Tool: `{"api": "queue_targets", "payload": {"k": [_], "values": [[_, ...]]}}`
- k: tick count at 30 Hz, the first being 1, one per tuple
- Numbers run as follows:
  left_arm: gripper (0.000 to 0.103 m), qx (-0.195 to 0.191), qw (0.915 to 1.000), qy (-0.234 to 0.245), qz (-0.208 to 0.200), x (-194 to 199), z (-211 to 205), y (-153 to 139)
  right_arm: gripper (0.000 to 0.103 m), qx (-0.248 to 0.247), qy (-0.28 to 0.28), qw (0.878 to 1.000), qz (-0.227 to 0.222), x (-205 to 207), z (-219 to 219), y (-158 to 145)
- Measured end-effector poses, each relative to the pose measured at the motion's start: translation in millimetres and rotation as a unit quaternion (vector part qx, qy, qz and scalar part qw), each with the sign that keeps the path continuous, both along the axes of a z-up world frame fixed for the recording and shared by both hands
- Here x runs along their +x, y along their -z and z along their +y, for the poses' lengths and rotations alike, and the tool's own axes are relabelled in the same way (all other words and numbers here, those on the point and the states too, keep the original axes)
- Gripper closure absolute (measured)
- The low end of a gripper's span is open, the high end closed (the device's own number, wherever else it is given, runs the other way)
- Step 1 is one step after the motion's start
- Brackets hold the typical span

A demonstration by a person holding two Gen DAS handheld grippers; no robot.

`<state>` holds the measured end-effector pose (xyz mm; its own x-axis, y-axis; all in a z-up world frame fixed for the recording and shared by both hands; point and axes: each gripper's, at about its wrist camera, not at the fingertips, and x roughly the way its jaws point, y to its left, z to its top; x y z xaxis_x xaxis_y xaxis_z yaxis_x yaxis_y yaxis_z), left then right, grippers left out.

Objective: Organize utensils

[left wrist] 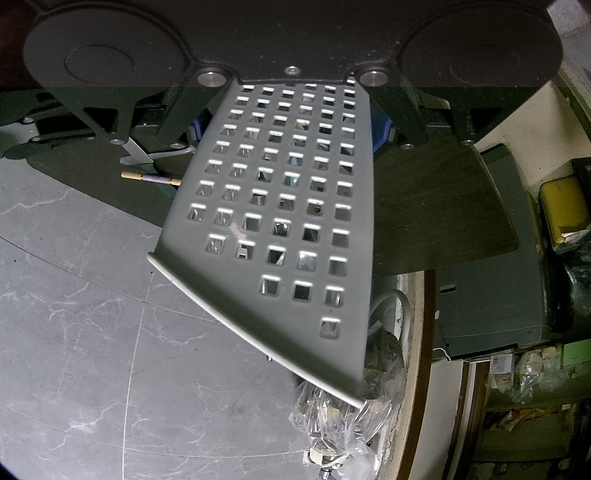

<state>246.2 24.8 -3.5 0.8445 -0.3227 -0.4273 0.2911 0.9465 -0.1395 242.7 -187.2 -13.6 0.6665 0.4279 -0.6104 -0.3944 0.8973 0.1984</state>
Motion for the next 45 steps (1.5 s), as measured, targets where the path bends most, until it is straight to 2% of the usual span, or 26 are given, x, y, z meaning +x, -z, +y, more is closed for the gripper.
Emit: {"api": "queue_targets", "payload": {"k": [2,4,5,8,10,11,13,19,26,35,39,45], "values": [[0.024,0.0,1.0,-0.001,0.0,-0.4,0.0,0.1,0.076,0.0,-0.018,1.0,0.004,0.0,-4.1,-1.1],[0.024,0.0,1.0,-0.001,0.0,-0.3,-0.2,0.0,0.057,0.001,-0.053,0.999,0.007,0.0,-7.2,-2.2],[0.024,0.0,1.0,-0.001,0.0,-0.3,-0.4,-0.1,0.055,-0.003,-0.074,0.997,0.007,0.1,-7.8,-2.4],[0.024,-0.001,1.0,-0.003,0.001,-0.8,-1.0,-0.6,0.056,-0.052,-0.13,0.99,-0.012,1.2,-1.3,-4.1],[0.024,-0.001,1.0,-0.005,0.002,-1.2,-1.5,-0.9,0.061,-0.088,-0.16,0.983,-0.021,4.2,7.0,-6.0],[0.024,0.0,1.0,-0.005,0.002,-1.1,-1.8,-1.0,0.063,-0.094,-0.174,0.98,-0.018,8.1,8.7,-7.5],[0.024,0.0,1.0,-0.005,0.002,-1.0,-1.9,-1.4,0.073,-0.1,-0.187,0.977,-0.01,13.5,11.7,-9.7],[0.024,0.0,1.0,-0.005,0.002,-1.3,-2.3,-1.4,0.075,-0.125,-0.225,0.966,-0.005,13.0,16.2,-13.3],[0.024,-0.001,1.0,-0.005,0.003,-0.2,-1.4,-1.9,0.076,-0.144,-0.219,0.965,-0.012,-7.2,7.6,-16.0],[0.024,-0.004,0.9999,-0.009,0.005,0.6,-1.0,-1.0,0.078,-0.139,-0.213,0.967,-0.008,-23.9,-10.6,-19.0],[0.024,-0.005,0.9999,-0.008,0.005,0.6,-0.8,-0.7,0.078,-0.139,-0.194,0.971,0.008,-32.6,-16.6,-20.7],[0.024,-0.007,0.9999,-0.009,0.007,1.1,0.4,-0.6,0.083,-0.107,-0.175,0.978,0.04,-42.3,-31.8,-21.5]]}}
